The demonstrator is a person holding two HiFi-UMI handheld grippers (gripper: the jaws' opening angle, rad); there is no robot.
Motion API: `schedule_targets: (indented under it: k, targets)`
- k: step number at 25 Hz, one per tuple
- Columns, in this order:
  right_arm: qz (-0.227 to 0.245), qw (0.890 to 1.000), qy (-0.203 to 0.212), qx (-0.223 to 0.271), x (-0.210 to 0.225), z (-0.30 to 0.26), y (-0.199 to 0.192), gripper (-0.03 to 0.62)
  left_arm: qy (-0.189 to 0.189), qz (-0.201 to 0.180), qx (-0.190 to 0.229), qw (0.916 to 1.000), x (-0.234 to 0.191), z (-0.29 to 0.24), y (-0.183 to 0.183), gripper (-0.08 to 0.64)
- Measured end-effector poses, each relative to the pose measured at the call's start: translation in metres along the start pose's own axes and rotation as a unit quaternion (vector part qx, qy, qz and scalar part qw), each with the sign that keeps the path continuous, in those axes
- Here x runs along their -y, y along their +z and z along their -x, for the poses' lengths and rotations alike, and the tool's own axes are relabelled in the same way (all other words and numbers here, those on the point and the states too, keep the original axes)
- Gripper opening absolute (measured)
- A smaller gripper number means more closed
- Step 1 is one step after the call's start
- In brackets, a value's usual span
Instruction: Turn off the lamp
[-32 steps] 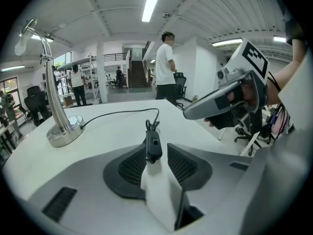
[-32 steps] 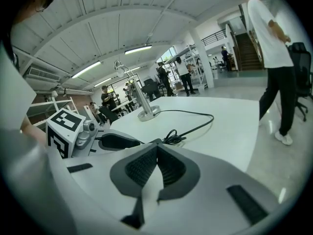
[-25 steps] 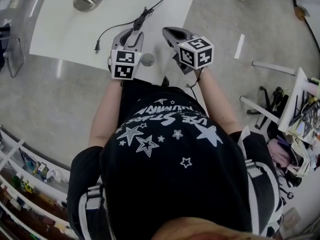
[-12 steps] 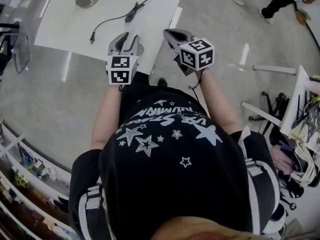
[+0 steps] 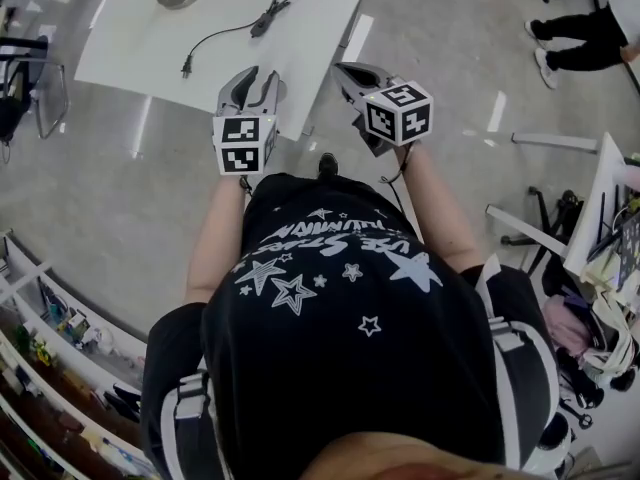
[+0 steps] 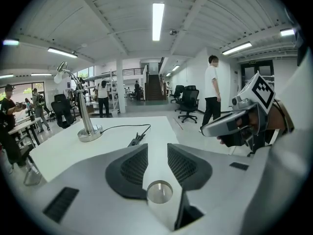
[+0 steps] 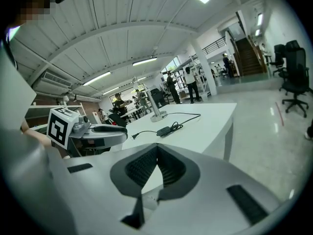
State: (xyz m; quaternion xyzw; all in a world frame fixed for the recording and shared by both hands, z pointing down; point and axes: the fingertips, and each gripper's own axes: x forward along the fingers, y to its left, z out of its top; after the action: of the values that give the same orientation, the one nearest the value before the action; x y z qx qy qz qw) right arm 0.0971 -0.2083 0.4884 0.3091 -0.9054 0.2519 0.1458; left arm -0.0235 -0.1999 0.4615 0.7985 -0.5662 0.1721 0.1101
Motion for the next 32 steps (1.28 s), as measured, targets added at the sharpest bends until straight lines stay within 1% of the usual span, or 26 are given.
schedule_targets:
  k: [6,9,15,19,23,26,32]
  targets:
    - [-0.006,1.0,-0.004,-0.008,-0.015,-0.002,-0.017,0.006,-0.011,0.007,0.005,0.9999,-0.004,0.014,-0.006,0.129]
    - [-0.008,1.0,-0.004,0.001,-0.038,0.003,-0.013,0.006,-0.019,0.015,0.005,0.9997,-0.006,0.031,-0.011,0.129]
    - [-0.024,0.999,0.008,0.022,-0.077,0.014,-0.019,0.006,-0.038,0.023,0.009,0.999,-0.002,0.062,-0.02,0.129]
    - [-0.016,0.999,0.001,0.035,-0.099,0.023,-0.02,0.006,-0.05,0.028,0.019,0.9982,0.002,0.085,-0.021,0.129]
    - [-0.004,0.999,-0.007,0.04,-0.122,0.031,-0.028,0.006,-0.056,0.043,0.033,0.997,0.002,0.108,-0.022,0.129]
    - [0.004,0.999,-0.013,0.049,-0.139,0.041,-0.027,0.006,-0.061,0.045,0.044,0.9961,0.005,0.124,-0.022,0.127]
    - [0.025,0.998,-0.027,0.055,-0.165,0.058,-0.036,0.006,-0.073,0.051,0.049,0.9948,0.01,0.149,-0.03,0.127]
